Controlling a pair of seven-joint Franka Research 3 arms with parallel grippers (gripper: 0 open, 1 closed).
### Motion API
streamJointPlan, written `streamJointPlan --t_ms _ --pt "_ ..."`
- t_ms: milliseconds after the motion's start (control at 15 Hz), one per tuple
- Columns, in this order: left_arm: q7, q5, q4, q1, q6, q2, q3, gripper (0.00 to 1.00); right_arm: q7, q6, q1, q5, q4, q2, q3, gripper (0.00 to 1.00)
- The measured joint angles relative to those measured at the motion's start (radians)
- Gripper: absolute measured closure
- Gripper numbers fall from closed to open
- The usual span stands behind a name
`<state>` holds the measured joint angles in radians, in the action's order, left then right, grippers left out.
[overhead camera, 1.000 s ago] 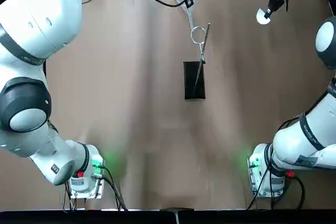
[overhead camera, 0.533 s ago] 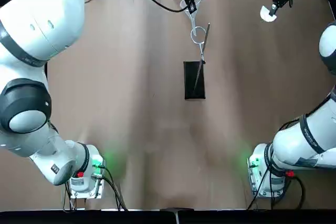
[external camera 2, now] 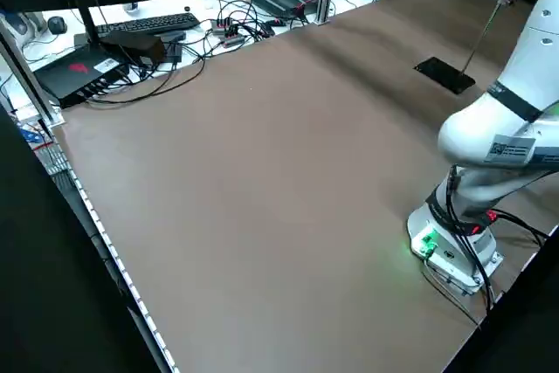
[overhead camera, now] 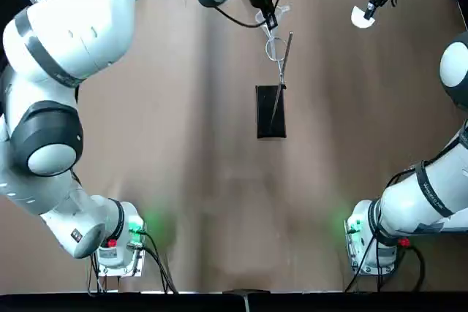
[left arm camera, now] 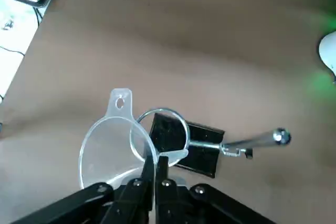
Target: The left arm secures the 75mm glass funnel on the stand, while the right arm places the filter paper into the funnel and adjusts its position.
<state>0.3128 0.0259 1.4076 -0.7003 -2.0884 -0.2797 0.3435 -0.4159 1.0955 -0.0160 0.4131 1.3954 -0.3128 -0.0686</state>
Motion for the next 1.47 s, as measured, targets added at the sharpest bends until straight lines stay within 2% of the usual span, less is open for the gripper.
streamJointPlan --t_ms 133,533,867,1000,1333,1400,1467 --pt "-0.003 0.038 0.000 -0.014 -0.015 -0.014 0.001 0.96 0.000 -0.001 0.000 0.000 0.000 0.002 0.000 0.99" --pt "-0.003 0.053 0.003 -0.024 -0.019 -0.048 -0.001 0.96 0.000 -0.002 0.000 0.003 0.000 0.002 0.003 0.99" --pt "-0.003 0.082 0.007 -0.037 -0.071 -0.109 -0.001 0.96 0.021 -0.002 -0.001 0.022 0.000 0.002 0.010 0.99" --pt "-0.003 0.086 0.006 -0.039 -0.084 -0.116 -0.001 0.83 0.029 -0.002 -0.001 0.042 0.000 0.003 0.011 0.99" --pt "-0.014 0.087 0.002 -0.030 -0.087 -0.115 -0.004 0.37 0.153 -0.017 -0.042 0.126 -0.001 0.021 0.016 0.99" --pt "-0.075 0.087 0.000 -0.030 -0.089 -0.113 -0.004 0.19 0.217 -0.017 -0.075 0.161 -0.001 0.025 0.018 0.99" --pt "-0.125 0.090 -0.002 -0.030 -0.089 -0.110 -0.006 0.11 0.246 -0.017 -0.093 0.176 -0.001 0.026 0.018 0.99"
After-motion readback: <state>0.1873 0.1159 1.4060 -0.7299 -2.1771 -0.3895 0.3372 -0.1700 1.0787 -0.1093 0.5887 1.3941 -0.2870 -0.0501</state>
